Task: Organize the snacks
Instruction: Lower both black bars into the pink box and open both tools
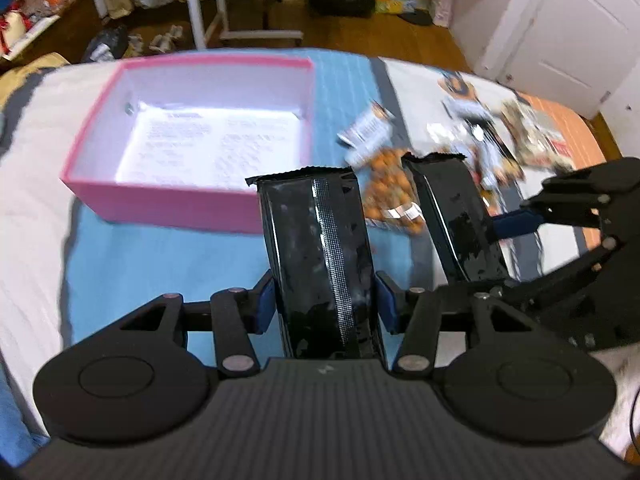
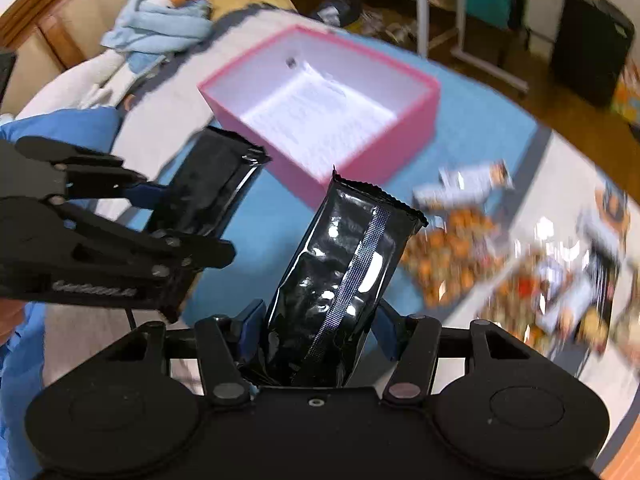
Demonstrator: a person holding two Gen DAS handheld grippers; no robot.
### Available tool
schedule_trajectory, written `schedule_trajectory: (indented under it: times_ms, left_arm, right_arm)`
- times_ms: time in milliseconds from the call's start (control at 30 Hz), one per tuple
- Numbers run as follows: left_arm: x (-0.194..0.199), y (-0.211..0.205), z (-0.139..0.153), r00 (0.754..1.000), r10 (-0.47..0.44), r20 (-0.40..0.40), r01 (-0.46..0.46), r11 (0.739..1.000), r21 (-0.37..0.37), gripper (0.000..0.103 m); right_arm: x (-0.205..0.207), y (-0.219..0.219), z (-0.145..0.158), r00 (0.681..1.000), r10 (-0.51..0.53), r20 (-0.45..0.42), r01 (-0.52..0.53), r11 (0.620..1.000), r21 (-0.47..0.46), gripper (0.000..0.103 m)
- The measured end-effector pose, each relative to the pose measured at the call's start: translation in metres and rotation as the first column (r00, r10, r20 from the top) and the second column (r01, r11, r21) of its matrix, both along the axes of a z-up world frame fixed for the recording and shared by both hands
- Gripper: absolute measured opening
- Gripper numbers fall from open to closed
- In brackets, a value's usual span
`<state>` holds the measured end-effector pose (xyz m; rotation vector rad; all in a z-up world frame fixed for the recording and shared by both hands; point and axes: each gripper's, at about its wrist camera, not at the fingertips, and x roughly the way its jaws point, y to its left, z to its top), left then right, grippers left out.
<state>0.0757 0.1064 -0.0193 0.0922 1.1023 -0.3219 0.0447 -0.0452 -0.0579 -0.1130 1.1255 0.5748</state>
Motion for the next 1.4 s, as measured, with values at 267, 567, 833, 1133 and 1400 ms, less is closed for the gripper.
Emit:
schedule_trajectory:
  times_ms: [267, 567, 833, 1133, 1400]
  left_arm:
    - [0.087, 0.024, -0.007, 0.99, 0.128, 0.053, -0.122, 0.987, -0.103, 0.049]
    - [0.175, 0.054, -0.055, 0.964, 0.248, 0.091, -0.244, 0.968, -0.049, 0.049]
    - [0.21, 0.071, -0.1, 0.956, 0.29, 0.03, -0.285, 0.951, -0.116, 0.053]
    - [0.185, 0.078, -0.078, 0.959, 0.279, 0.059, -0.267, 0.951, -0.158, 0.061]
    - [0.126, 0.051, -0.014, 0.981, 0.148, 0.123, -0.136, 0.985, -0.103, 0.072]
  right_arm:
    - [0.075, 0.039, 0.008, 0.992, 0.048, 0.115, -0.043, 0.998, -0.043, 0.062]
    - [0.165, 0.08, -0.025, 0.972, 0.175, 0.155, -0.16, 0.982, -0.104, 0.062]
    - [0.2, 0.088, -0.068, 0.964, 0.161, 0.212, -0.137, 0.982, -0.127, 0.065]
    - [0.161, 0.064, -0.044, 0.906, 0.215, 0.366, -0.149, 0.968, -0.201, 0.071]
    - [0.108, -0.015, 0.009, 0.892, 0.082, 0.445, -0.081, 0.996, -0.022, 0.074]
